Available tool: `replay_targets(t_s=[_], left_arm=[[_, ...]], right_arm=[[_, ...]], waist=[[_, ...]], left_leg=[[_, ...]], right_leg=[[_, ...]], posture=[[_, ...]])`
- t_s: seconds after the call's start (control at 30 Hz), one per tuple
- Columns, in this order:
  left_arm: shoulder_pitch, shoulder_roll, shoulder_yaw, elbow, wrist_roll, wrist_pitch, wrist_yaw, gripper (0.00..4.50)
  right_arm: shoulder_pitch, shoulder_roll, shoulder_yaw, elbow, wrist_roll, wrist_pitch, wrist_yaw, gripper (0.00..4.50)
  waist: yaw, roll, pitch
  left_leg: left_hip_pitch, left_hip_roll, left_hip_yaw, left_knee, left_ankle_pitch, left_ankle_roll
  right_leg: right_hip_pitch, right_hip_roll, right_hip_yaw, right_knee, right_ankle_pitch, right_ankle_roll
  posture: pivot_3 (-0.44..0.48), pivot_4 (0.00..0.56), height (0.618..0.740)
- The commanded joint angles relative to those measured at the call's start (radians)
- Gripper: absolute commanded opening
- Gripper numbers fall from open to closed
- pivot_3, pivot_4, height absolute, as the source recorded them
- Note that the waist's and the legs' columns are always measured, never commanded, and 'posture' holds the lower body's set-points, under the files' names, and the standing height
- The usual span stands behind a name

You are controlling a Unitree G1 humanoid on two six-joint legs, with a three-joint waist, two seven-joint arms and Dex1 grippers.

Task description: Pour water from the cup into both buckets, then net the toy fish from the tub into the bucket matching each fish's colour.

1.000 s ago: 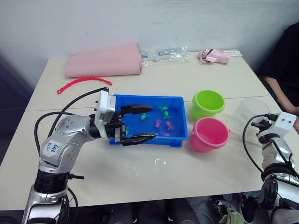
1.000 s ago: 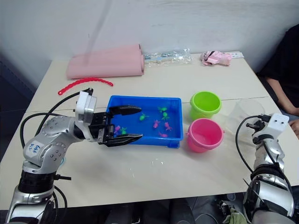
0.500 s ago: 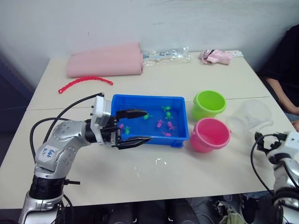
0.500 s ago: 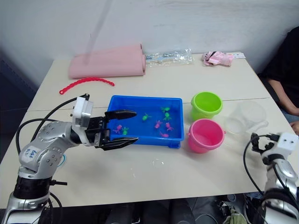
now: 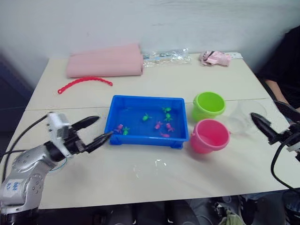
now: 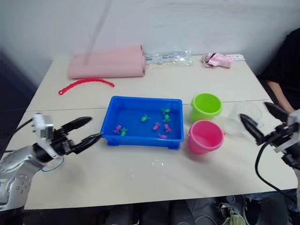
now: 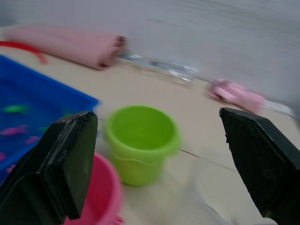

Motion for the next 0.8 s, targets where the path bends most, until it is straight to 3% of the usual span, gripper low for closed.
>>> replay_targets(t_s=[0.03, 0.17, 0.4, 0.63, 0.8], left_arm=[[0.066, -0.034, 0.115, -0.008, 0.047, -0.100, 0.077, 4.50], [0.269, -0.139, 0.290, 0.001, 0.054, -0.095, 0.215, 4.50], [0.514, -0.309, 0.420, 0.002, 0.087, -0.175, 0.337, 4.50], [0.616, -0.435, 0.431, -0.048, 0.096, -0.180, 0.438, 4.50], [0.599, -0.409, 0.419, -0.104, 0.063, -0.152, 0.459, 4.50]], right_arm=[[-0.016, -0.026, 0.058, -0.039, 0.027, -0.022, 0.162, 4.43], [-0.070, 0.014, 0.199, -0.007, -0.029, -0.111, 0.308, 4.43], [-0.170, 0.092, 0.362, 0.063, -0.120, -0.210, 0.406, 4.43], [-0.256, 0.123, 0.421, 0.147, -0.155, -0.247, 0.440, 4.43], [-0.277, 0.133, 0.434, 0.158, -0.142, -0.240, 0.452, 4.43]], waist=[[0.001, 0.000, 0.000], [-0.004, -0.002, 0.000], [-0.003, -0.009, 0.000], [-0.001, -0.010, 0.001], [-0.001, -0.011, 0.001]], left_leg=[[0.000, -0.001, 0.000, 0.000, -0.001, 0.001], [-0.001, -0.003, 0.001, 0.002, -0.004, 0.005], [0.000, -0.001, 0.001, 0.002, -0.007, 0.006], [-0.001, -0.002, -0.002, 0.002, -0.010, 0.001], [-0.001, -0.001, -0.002, 0.001, -0.011, 0.000]], right_leg=[[0.000, -0.002, -0.001, 0.000, 0.000, 0.000], [0.001, -0.006, -0.002, -0.002, 0.000, 0.000], [0.001, -0.006, -0.002, -0.003, 0.000, 0.000], [0.000, -0.008, -0.005, -0.004, -0.002, -0.006], [0.000, -0.008, -0.007, -0.004, -0.002, -0.006]], posture=[[0.000, 0.150, 0.740], [0.000, 0.150, 0.740], [0.000, 0.150, 0.740], [0.000, 0.150, 0.740], [0.000, 0.150, 0.740]])
